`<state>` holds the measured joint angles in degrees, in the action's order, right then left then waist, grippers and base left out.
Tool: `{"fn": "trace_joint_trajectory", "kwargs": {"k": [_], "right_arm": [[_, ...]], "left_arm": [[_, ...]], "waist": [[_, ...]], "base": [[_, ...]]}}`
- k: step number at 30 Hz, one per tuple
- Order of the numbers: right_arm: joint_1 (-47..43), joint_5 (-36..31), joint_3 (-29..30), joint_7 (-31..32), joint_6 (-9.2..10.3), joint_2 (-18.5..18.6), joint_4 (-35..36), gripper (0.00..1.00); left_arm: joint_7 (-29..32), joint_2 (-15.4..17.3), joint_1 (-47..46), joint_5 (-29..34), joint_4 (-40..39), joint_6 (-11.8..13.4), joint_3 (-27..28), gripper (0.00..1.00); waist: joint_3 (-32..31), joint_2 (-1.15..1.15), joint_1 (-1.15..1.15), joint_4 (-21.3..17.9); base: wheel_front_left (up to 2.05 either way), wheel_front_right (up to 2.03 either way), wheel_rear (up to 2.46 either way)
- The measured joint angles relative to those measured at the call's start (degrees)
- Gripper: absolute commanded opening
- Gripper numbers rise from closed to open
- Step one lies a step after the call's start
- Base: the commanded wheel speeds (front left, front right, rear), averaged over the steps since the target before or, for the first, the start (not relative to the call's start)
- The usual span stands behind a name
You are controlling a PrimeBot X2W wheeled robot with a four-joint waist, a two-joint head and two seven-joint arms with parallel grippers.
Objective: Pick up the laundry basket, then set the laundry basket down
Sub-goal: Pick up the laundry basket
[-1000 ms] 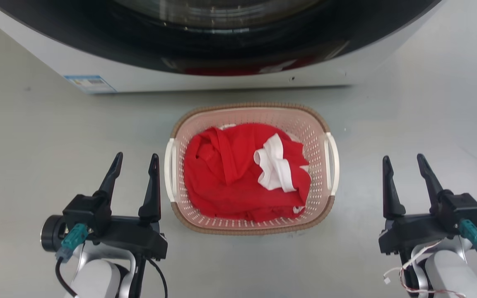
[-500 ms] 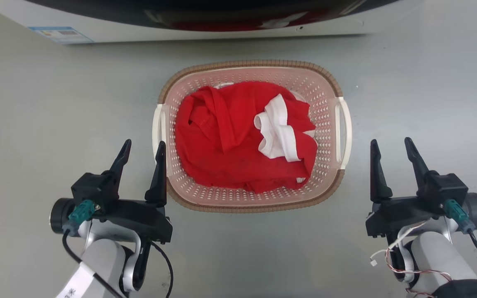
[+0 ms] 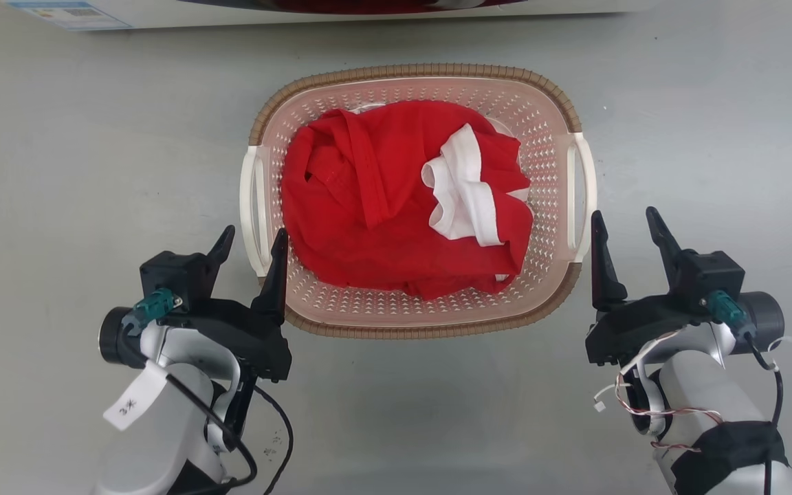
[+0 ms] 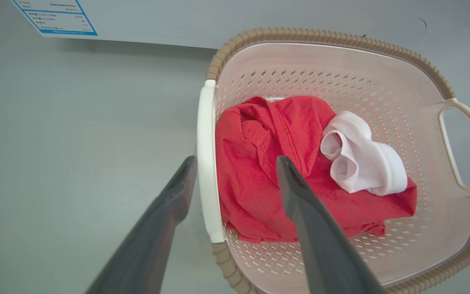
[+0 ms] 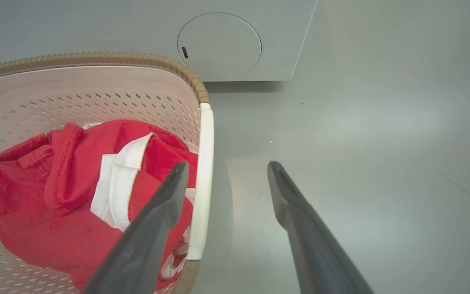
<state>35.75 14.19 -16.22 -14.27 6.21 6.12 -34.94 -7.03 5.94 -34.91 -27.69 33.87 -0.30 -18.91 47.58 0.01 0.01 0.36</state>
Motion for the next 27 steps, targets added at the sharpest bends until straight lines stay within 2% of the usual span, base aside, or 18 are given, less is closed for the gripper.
{"fn": "trace_joint_trajectory", "kwargs": {"k": [11, 27], "right_arm": [[7.7, 0.5, -1.3, 1.6, -0.78, -1.3, -7.8, 1.00], [16.8, 2.0, -3.3, 4.2, -3.56, -1.9, -17.2, 1.00]], "left_arm": [[2.5, -0.6, -8.6, -0.5, 8.3, -2.1, 0.0, 1.00], [6.0, -1.0, -17.4, -1.6, 19.5, -4.3, 0.4, 1.00]], "waist": [[2.9, -0.01, -0.01, -0.1], [4.8, 0.00, 0.00, 0.1]], "base": [[0.00, 0.00, 0.00], [0.00, 0.00, 0.00]]}}
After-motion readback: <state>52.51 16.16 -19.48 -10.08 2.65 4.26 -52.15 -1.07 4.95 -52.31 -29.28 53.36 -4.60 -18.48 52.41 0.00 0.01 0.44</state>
